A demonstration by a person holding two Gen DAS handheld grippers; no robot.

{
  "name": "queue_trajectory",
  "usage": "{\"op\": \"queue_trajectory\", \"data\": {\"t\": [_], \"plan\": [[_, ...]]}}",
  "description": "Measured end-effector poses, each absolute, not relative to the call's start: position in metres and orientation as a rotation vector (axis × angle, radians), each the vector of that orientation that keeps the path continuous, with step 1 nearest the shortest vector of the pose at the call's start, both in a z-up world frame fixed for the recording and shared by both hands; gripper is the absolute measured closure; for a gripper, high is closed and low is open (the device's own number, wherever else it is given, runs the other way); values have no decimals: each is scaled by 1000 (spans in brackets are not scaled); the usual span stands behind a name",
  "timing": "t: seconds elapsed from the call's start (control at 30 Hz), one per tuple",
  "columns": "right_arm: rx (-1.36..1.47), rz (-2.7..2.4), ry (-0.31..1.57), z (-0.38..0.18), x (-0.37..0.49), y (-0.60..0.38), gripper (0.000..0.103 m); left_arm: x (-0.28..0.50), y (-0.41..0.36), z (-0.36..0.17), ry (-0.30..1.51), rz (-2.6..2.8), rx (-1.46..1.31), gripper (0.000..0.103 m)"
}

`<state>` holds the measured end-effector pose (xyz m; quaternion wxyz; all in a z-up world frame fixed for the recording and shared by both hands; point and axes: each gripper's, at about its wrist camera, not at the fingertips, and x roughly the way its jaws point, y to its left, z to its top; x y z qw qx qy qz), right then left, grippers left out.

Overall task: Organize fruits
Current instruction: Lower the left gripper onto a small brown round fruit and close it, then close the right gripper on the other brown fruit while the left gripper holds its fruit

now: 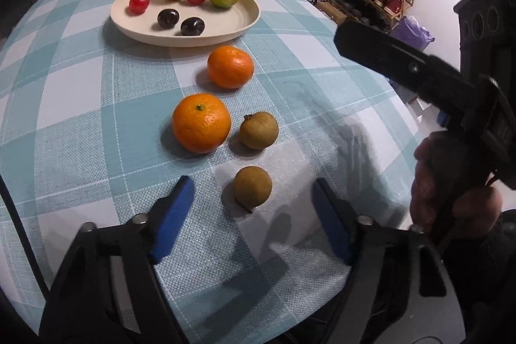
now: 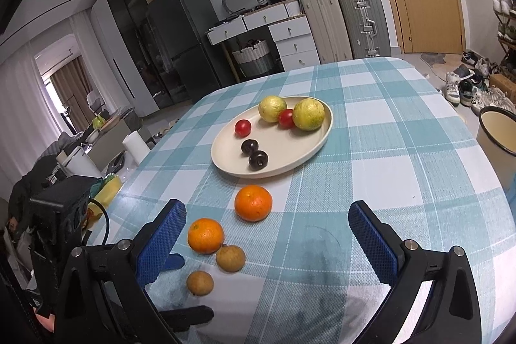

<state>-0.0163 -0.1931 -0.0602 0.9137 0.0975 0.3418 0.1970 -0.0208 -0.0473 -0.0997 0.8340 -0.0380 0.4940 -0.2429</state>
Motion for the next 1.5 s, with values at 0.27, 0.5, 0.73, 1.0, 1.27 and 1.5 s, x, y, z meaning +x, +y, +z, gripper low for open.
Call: {"op": "queue_trajectory", "data": {"t": [0.27,0.5,0.73,1.0,1.27,1.5], "plan": [[203,425,745,-67,-20,-192,0,-15,-40,-102,1071,-549,-131,82],[187,439,776,-73,-22,-188,0,-21,-32,-90,1034,-557,-128,82],[170,462,815,-82,-20,-178,0,-18,-7,-68,971,-519,-156,81],[146,497,850,-92,-18,-166,6,-13,24,-50,929,-466,-194,81],[121,542,897,-103,-13,-151,26,-14,41,-46,912,-439,-215,81],[92,558,932,-110,-9,-140,64,-10,48,-48,915,-424,-237,81]]}}
